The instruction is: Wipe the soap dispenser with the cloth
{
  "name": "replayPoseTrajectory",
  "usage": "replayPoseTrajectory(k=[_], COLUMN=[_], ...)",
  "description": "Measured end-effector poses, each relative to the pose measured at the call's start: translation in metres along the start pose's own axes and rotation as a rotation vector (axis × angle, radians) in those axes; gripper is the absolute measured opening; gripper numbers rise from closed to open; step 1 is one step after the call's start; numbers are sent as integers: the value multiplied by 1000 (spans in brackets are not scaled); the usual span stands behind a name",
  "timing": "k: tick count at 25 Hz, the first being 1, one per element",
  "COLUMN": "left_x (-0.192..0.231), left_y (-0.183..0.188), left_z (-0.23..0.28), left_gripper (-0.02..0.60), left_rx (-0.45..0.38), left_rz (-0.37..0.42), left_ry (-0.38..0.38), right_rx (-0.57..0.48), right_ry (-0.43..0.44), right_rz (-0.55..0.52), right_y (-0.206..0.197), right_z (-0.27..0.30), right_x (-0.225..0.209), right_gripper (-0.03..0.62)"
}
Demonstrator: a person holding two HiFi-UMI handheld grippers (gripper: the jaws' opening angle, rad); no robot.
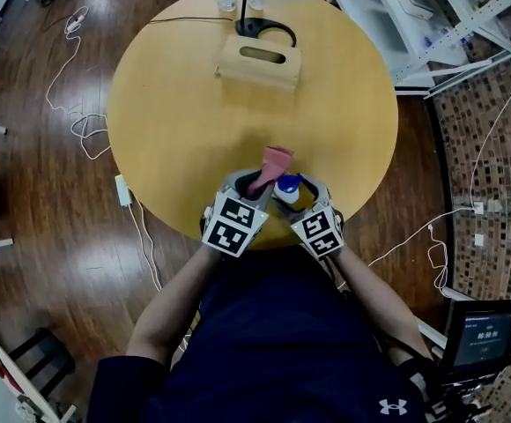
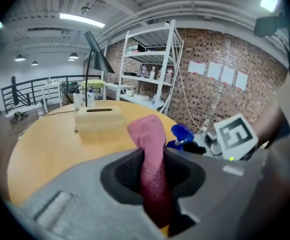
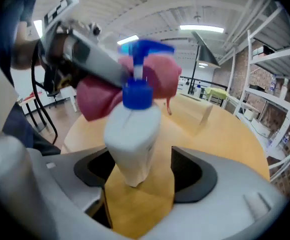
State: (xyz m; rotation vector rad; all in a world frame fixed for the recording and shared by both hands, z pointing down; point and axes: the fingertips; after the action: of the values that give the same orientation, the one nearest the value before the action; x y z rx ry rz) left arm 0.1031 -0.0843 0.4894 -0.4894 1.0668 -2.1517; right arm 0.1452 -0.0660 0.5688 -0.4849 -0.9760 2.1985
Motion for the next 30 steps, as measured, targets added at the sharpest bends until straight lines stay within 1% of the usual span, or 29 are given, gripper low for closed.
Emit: replayPoseTrajectory(k=[2, 4, 6, 8, 9, 11, 13, 15, 18, 20, 21, 23, 24, 25, 26, 27, 29, 30], left_x=[-1, 1, 12, 27, 31, 27, 12, -6, -18, -9, -1, 14, 17, 16, 10, 1, -14, -17], left_y=[-3, -3, -3, -6, -8, -9, -9, -11, -16, -15, -13, -8, -5, 0, 3, 4, -5, -11], left_z=[8, 14, 19, 24, 25, 23, 17, 11, 8, 13, 18, 27, 30, 31, 29, 26, 15, 10], left_gripper=[94, 94, 94, 95, 94, 94, 94, 90, 92, 92, 92, 92, 92, 92, 91, 92, 92, 94], left_rx=[6, 5, 7, 38, 56, 71, 74, 87, 119, 140, 148, 152, 144, 128, 111, 105, 142, 176], left_rz=[8, 15, 27, 44, 55, 73, 106, 163, 282, 351, 368, 367, 366, 388, 448, 552, 827, 938], left_ry=[-17, -23, 5, 50, 57, 28, -19, -65, -125, -121, -105, -85, -94, -124, -174, -238, -362, -405], right_rx=[-69, -83, -58, -32, -23, -14, -16, -24, -31, -27, -20, -7, -3, 0, 2, 4, 10, 12], right_ry=[36, 58, 40, 3, -13, -36, -49, -55, -43, -37, -37, -38, -38, -37, -36, -33, -24, -18], right_rz=[22, 31, 35, 17, 14, 24, 31, 31, 35, 40, 31, -6, -21, -28, -26, -16, -4, -13], right_y=[20, 32, 33, 34, 34, 35, 34, 34, 32, 30, 30, 30, 30, 30, 30, 30, 31, 31], right_z=[-13, -20, -20, -20, -20, -21, -22, -24, -26, -25, -25, -25, -24, -23, -22, -21, -20, -20], right_x=[7, 15, 18, 19, 19, 21, 21, 20, 20, 19, 19, 21, 23, 24, 24, 22, 19, 20], right_gripper=[345, 299, 270, 267, 265, 264, 262, 261, 259, 259, 259, 259, 259, 259, 259, 259, 259, 259])
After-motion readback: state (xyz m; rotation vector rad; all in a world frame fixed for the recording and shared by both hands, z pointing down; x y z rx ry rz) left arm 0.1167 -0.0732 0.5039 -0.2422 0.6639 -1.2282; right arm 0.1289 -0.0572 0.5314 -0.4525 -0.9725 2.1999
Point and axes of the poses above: the fingertips, and each gripper's own axes: z forward along the fingers, x to its left, y out of its top, and after that the axes turned 10 degrees about z, right-handed
